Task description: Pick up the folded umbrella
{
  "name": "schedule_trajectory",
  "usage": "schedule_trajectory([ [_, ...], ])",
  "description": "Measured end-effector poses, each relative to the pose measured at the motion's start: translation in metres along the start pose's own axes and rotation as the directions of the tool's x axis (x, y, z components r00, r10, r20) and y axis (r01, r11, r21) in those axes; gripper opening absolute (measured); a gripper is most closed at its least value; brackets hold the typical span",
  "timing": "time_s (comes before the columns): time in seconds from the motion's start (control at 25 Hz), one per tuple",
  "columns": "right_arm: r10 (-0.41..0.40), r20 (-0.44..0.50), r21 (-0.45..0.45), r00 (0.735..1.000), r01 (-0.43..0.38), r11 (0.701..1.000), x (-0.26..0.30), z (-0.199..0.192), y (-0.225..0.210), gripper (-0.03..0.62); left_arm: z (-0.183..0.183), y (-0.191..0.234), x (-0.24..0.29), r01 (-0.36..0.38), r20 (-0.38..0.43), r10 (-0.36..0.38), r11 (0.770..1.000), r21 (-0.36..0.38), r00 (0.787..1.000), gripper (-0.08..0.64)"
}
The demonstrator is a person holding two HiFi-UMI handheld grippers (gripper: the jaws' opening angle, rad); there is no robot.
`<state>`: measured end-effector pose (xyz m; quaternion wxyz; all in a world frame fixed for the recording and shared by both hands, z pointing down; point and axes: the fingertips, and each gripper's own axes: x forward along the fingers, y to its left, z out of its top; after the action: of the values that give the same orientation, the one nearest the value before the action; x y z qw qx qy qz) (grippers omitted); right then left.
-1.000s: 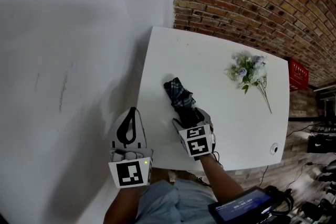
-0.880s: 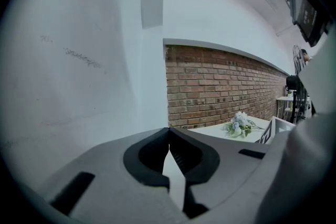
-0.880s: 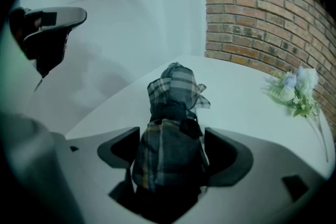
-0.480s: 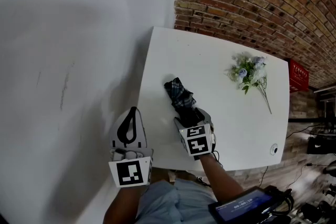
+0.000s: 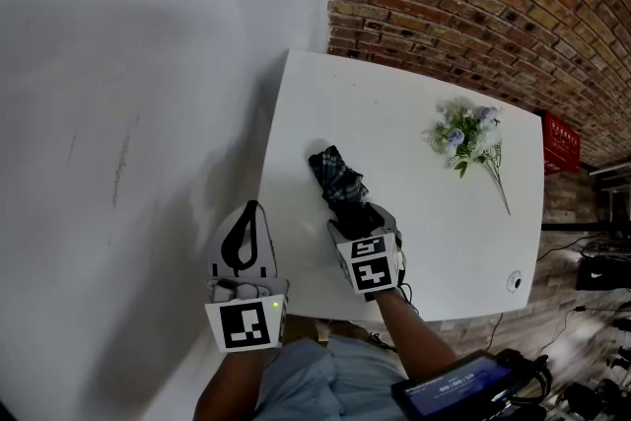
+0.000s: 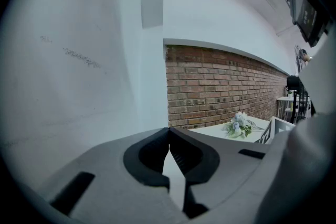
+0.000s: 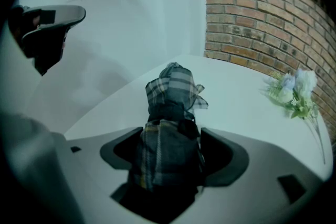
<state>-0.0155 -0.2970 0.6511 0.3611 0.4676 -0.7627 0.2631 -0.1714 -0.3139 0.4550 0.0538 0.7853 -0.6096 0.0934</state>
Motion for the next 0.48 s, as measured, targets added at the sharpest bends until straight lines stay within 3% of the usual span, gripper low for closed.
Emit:
schedule_trajectory([
  [0.48, 0.003, 0.003, 0.001, 1.000, -0.003, 1.000, -0.0002, 0.0002, 0.0007, 0.305, -0.0004, 0.0011, -0.0007, -0.007, 0.002, 0.007, 1.000, 0.000, 1.000, 0.008],
])
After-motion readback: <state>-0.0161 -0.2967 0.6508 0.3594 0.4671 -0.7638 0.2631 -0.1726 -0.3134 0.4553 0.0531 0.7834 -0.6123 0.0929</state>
